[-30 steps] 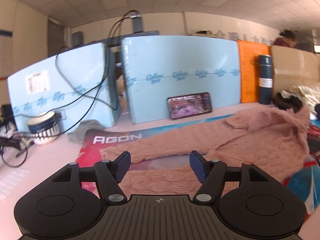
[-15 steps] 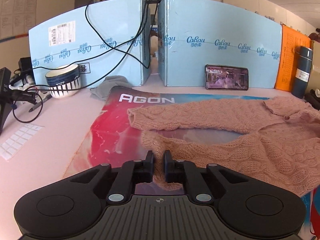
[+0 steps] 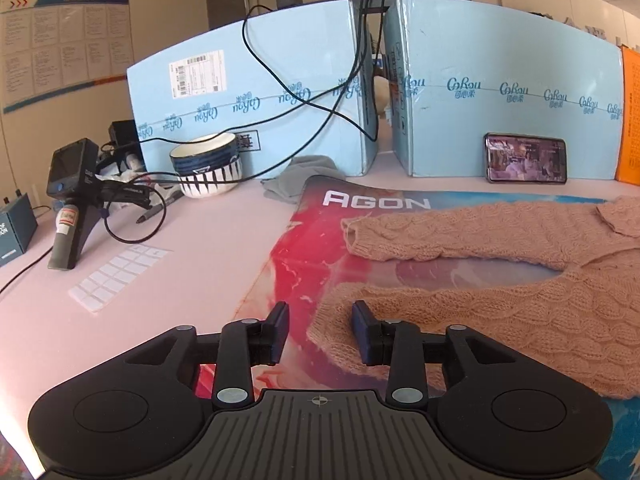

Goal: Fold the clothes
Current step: 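Release the sweater and hold both tools above the spread sweater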

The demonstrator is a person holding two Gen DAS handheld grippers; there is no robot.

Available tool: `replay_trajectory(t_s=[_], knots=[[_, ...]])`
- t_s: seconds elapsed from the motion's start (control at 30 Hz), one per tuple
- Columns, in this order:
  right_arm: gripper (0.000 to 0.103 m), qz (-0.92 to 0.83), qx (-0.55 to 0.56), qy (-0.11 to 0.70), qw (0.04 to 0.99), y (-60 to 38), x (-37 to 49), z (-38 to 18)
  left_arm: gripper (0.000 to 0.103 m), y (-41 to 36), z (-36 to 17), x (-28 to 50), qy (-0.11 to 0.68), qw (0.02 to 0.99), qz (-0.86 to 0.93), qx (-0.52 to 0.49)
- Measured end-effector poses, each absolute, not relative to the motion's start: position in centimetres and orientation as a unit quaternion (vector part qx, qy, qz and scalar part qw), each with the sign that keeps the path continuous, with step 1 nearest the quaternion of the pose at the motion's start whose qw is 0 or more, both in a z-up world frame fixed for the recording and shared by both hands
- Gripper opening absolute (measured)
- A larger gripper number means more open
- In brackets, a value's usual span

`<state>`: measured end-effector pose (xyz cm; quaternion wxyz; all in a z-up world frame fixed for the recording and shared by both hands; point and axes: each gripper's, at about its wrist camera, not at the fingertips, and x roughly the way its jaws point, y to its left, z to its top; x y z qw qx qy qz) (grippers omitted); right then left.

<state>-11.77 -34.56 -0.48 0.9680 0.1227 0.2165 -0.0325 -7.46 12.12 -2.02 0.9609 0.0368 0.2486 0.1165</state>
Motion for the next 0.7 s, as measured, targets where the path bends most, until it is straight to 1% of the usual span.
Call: replay_trajectory(t_s=[0.03, 0.07, 0.1, 0.13, 0.2, 0.27, 0.37, 0.4, 0.43, 0.53, 0.57, 0.6, 0.63, 0.67, 0.7], knots=[[0.070, -0.018, 0.100, 0.204, 0.974, -33.7, -11.6, -0.1, 0.055, 11.8, -1.6, -7.7, 0.234, 0.965, 0.111, 0.034], [0.072, 0.009, 0.083, 0.198, 0.977, -32.8, -11.2, 0.1, 0.069, 11.5, -1.2, -7.9, 0.219, 0.970, 0.105, 0.032], [0.072, 0.036, 0.071, 0.201, 0.976, -31.8, -10.5, 0.2, 0.077, 11.0, -0.8, -8.0, 0.214, 0.973, 0.081, 0.021], [0.072, 0.063, 0.060, 0.209, 0.974, -30.8, -9.6, 0.2, 0.088, 10.3, -0.7, -8.1, 0.218, 0.975, 0.041, 0.013], [0.070, 0.122, 0.045, 0.241, 0.962, -28.3, -7.5, 0.1, 0.089, 8.8, -0.5, -8.2, 0.225, 0.974, -0.038, -0.004], [0.069, 0.135, 0.035, 0.263, 0.955, -27.2, -6.2, -0.3, 0.089, 6.7, -0.7, -8.4, 0.226, 0.970, -0.088, 0.008], [0.067, 0.132, 0.020, 0.288, 0.948, -26.3, -4.7, -1.1, 0.089, 4.4, -1.6, -8.2, 0.239, 0.964, -0.107, 0.039], [0.063, 0.132, 0.015, 0.296, 0.946, -26.0, -4.1, -1.3, 0.089, 3.6, -1.9, -8.1, 0.243, 0.962, -0.113, 0.049], [0.056, 0.131, 0.010, 0.304, 0.944, -25.7, -3.6, -1.6, 0.090, 2.9, -2.2, -8.0, 0.247, 0.960, -0.119, 0.059], [0.048, 0.128, -0.004, 0.329, 0.936, -24.7, -2.1, -2.3, 0.090, 2.2, -3.3, -7.6, 0.274, 0.951, -0.112, 0.085], [0.046, 0.127, -0.009, 0.337, 0.933, -24.4, -1.5, -2.6, 0.090, 2.1, -3.4, -7.5, 0.278, 0.951, -0.110, 0.085], [0.038, 0.124, -0.009, 0.339, 0.932, -24.5, -1.4, -2.7, 0.090, 2.3, -3.6, -7.5, 0.280, 0.950, -0.111, 0.080], [0.022, 0.116, -0.003, 0.336, 0.935, -24.9, -1.4, -2.8, 0.090, 2.5, -3.7, -7.5, 0.282, 0.950, -0.112, 0.075], [0.013, 0.103, 0.005, 0.332, 0.938, -25.5, -1.5, -2.8, 0.091, 2.6, -3.8, -7.6, 0.282, 0.950, -0.111, 0.072], [0.008, 0.098, 0.017, 0.328, 0.939, -26.1, -1.5, -2.8, 0.091, 2.8, -3.8, -7.6, 0.281, 0.951, -0.111, 0.069]])
